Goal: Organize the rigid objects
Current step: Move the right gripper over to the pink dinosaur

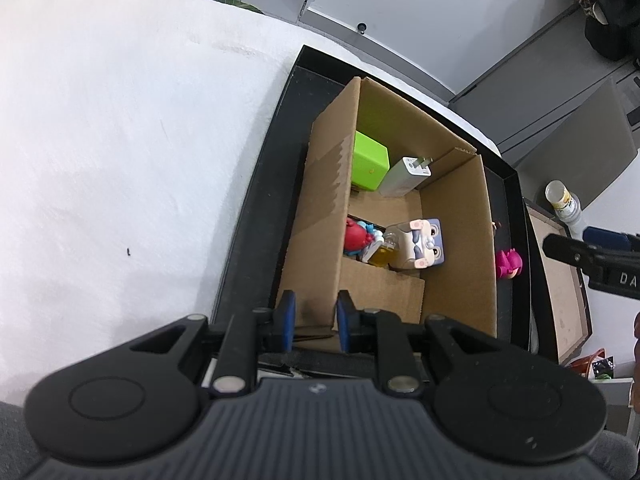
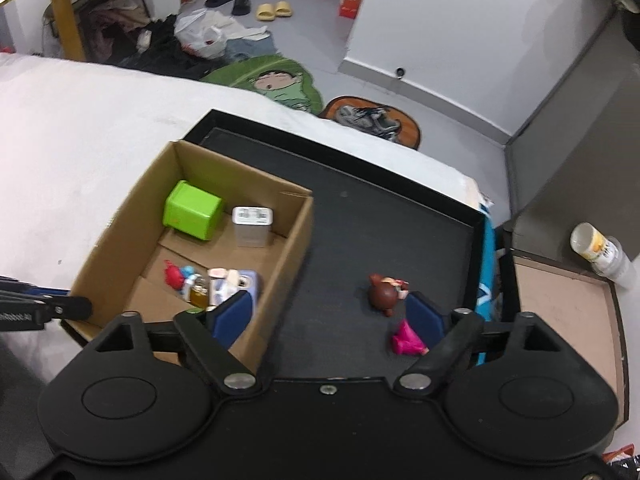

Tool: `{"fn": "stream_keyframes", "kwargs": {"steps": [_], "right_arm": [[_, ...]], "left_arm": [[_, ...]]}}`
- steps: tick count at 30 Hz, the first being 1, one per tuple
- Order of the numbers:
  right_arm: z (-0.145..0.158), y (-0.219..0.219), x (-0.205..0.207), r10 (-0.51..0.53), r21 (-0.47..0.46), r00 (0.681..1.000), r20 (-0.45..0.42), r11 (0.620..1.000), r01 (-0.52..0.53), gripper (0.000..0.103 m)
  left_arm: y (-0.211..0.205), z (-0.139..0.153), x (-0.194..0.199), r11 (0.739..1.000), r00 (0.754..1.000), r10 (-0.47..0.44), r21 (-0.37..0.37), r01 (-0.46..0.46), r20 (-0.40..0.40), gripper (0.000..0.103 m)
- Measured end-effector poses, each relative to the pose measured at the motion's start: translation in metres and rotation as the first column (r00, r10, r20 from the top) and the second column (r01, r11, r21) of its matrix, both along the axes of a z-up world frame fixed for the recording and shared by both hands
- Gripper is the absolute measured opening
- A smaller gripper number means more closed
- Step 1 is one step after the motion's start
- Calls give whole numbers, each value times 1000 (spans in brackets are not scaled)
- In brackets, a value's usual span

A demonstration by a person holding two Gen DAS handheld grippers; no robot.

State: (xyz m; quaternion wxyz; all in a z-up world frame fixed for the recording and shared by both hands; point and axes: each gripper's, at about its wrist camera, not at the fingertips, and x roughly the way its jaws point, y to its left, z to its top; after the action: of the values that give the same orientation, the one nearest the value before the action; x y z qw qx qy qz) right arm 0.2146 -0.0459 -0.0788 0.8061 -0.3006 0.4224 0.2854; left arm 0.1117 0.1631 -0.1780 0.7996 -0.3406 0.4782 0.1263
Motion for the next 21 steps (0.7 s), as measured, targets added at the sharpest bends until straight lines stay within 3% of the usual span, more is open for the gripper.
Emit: {"fn": "stream_keyframes", "kwargs": {"steps": [21], "right_arm": [[-46, -70, 41, -141, 27, 990, 6, 990, 141, 98]], "left_arm": [[-10, 5, 2, 997, 1000, -16, 78, 17, -10, 20]]}}
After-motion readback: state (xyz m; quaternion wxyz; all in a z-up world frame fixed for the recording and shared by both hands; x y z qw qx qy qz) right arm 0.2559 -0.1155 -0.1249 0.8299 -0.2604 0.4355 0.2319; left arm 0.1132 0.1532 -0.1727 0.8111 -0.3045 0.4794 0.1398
